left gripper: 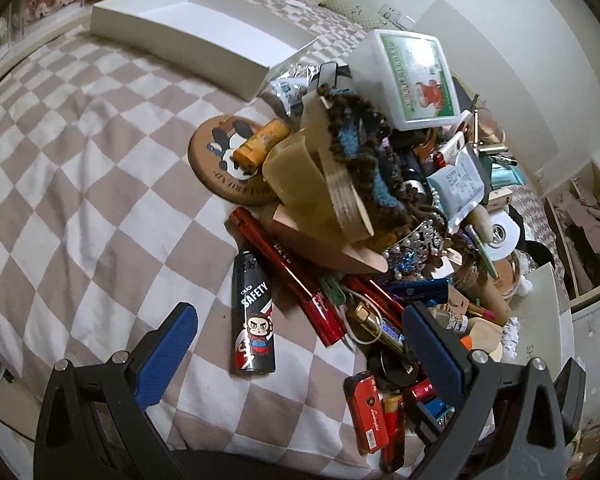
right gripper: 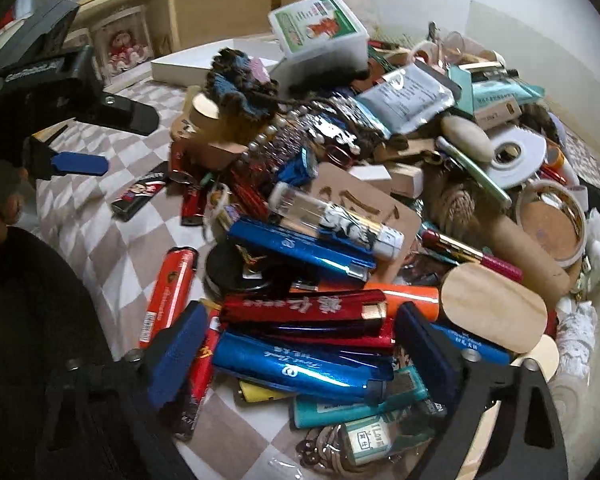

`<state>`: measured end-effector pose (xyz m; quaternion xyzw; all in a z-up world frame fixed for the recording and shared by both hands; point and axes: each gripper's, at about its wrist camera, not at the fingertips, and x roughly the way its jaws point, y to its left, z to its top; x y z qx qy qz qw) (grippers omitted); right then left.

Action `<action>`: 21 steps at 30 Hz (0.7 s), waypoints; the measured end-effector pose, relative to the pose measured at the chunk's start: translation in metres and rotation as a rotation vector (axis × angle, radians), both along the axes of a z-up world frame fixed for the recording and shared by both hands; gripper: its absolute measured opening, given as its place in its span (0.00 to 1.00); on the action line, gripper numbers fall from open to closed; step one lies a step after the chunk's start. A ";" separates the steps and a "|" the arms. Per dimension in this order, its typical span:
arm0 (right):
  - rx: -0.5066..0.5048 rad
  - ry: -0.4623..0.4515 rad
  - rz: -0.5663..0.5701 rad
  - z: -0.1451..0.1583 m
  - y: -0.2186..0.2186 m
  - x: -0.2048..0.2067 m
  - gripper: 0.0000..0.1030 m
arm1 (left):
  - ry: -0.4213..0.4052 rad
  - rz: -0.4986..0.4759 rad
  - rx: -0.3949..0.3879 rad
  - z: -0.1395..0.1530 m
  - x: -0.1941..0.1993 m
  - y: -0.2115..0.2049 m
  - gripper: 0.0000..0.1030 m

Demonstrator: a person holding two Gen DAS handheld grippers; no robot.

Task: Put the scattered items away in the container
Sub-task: 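Move both open tools back over the pile of items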

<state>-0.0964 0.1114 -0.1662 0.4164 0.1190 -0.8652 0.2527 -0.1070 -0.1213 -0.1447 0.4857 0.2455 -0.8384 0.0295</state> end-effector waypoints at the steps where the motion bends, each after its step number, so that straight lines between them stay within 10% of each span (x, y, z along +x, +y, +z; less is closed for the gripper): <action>1: -0.004 -0.005 -0.006 -0.001 0.001 -0.001 0.88 | -0.008 -0.001 -0.002 -0.001 -0.001 0.001 1.00; 21: -0.171 -0.094 -0.097 0.006 0.035 -0.009 0.81 | -0.180 -0.046 -0.089 -0.029 -0.024 0.016 1.00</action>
